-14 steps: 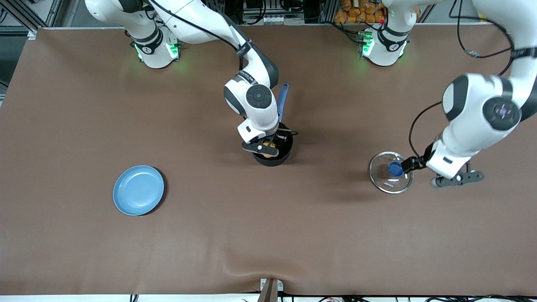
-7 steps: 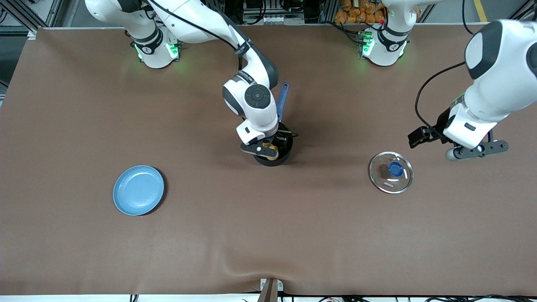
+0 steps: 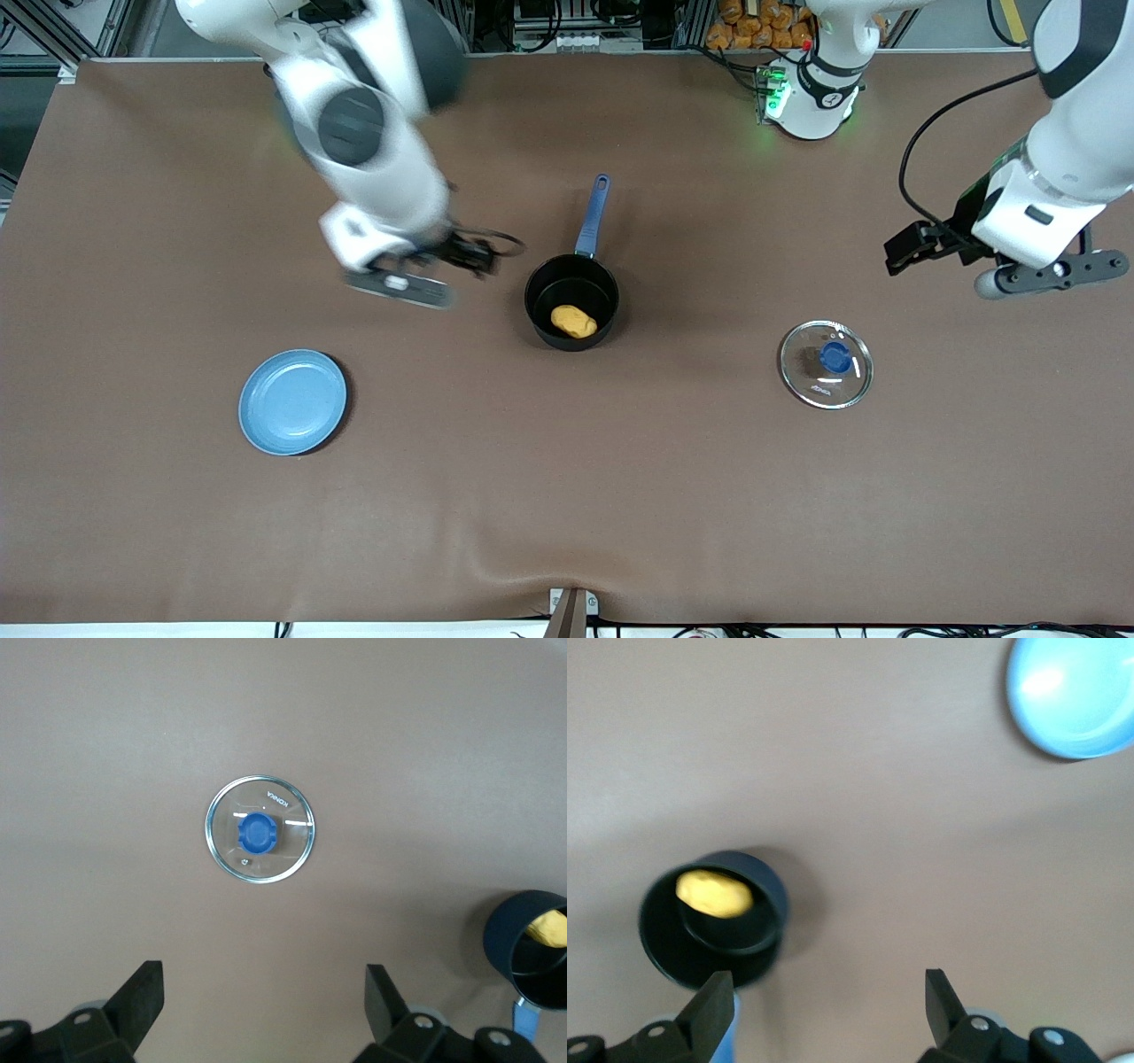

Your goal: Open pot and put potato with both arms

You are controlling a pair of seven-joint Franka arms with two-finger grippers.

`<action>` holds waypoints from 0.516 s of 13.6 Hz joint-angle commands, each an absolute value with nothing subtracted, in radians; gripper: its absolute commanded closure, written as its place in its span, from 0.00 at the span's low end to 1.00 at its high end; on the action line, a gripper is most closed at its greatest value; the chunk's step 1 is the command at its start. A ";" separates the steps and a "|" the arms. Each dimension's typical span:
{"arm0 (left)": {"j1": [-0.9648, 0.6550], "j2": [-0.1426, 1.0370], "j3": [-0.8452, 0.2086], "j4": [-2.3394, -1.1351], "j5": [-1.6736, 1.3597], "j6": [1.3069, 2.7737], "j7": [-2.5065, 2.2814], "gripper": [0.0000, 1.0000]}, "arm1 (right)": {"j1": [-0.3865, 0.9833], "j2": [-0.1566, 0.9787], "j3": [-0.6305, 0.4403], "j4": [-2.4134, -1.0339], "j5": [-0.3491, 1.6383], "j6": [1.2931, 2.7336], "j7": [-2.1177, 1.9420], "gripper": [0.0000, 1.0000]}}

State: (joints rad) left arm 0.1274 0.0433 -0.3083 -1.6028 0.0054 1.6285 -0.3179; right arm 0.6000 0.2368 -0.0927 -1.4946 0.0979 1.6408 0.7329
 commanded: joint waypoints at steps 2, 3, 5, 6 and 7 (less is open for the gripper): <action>0.132 0.012 -0.331 -1.562 -0.009 1.551 -0.311 0.00 | 0.428 0.075 -0.089 -1.534 0.089 1.485 0.550 0.00; 0.132 0.002 -0.333 -1.563 -0.009 1.546 -0.311 0.00 | 0.379 0.042 -0.097 -1.534 0.089 1.451 0.467 0.00; 0.132 -0.008 -0.336 -1.562 -0.012 1.517 -0.310 0.00 | 0.295 -0.001 -0.101 -1.534 0.069 1.393 0.349 0.00; 0.132 -0.021 -0.334 -1.562 -0.020 1.506 -0.310 0.00 | 0.276 -0.018 -0.100 -1.534 0.028 1.382 0.289 0.00; 0.132 -0.032 -0.334 -1.565 -0.028 1.494 -0.310 0.00 | 0.272 -0.032 -0.101 -1.534 -0.026 1.382 0.212 0.00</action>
